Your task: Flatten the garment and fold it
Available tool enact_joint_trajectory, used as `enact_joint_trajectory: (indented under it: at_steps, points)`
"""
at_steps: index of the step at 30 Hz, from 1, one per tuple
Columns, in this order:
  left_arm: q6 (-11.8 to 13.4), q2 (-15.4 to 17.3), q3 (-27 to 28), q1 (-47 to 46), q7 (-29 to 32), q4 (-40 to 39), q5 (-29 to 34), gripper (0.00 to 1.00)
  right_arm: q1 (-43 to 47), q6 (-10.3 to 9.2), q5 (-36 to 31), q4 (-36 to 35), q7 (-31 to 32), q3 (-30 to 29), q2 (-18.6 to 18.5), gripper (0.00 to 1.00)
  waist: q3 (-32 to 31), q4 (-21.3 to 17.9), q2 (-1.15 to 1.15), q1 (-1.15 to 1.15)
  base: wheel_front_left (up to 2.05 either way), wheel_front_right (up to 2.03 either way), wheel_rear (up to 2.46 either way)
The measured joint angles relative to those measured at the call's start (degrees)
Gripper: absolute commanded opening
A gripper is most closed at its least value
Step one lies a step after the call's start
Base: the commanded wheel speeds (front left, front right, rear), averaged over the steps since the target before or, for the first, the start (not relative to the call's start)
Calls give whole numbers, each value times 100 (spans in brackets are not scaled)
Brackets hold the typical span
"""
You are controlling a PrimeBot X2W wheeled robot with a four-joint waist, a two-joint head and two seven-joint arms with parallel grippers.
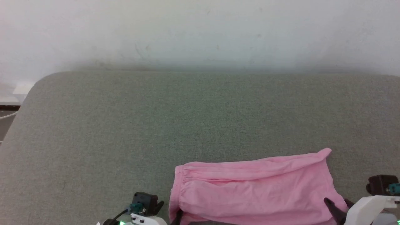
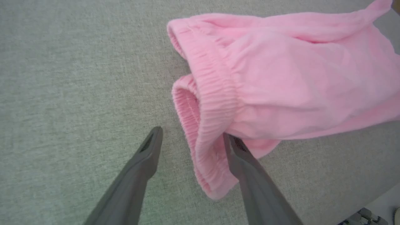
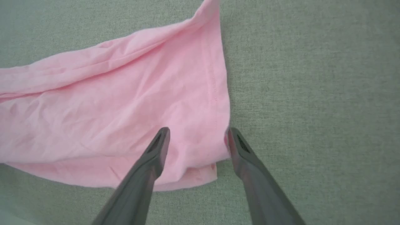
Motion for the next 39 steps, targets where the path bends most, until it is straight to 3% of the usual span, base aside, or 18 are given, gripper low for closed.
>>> enact_joint_trajectory:
  at_steps: [4, 11, 15, 22, 27, 32, 39]
  points:
    - [16, 71, 145, 20, -281, -238, -24, 100, -9, 0, 11, -254, -29, -159, -92, 100, -124, 61, 0, 0, 0, 0, 0]
    - [326, 248, 702, 237, -1262, -967, 9, 100, -16, 0, -69, -650, -137, -301, -210, 100, -261, 196, 0, -1, 0, 0, 0]
    - [549, 264, 1000, 220, -2165, -1101, 419, 100, -4, 0, -182, -578, -185, -272, -218, 100, -245, 253, 0, -1, 0, 0, 0]
    - [858, -2, 1553, 193, -2330, -1783, 1759, 100, 2, 0, -377, -31, -152, -385, -135, 100, -112, 325, 0, 0, 0, 0, 0]
    - [866, -287, 1864, 352, -2330, -1951, 2228, 100, -30, 0, -331, 348, -56, -453, 82, 100, 4, 393, 0, 0, 0, 0, 0]
    - [705, -459, 2074, 374, -2330, -1982, 2403, 100, -123, 0, -101, 659, 147, -312, 174, 100, 111, 484, 0, 0, 0, 0, 0]
    - [456, -627, 2346, 374, -2330, -2012, 2509, 100, -221, -10, 60, 848, 216, -41, -10, 100, 249, 627, 0, -1, 0, 0, 0]
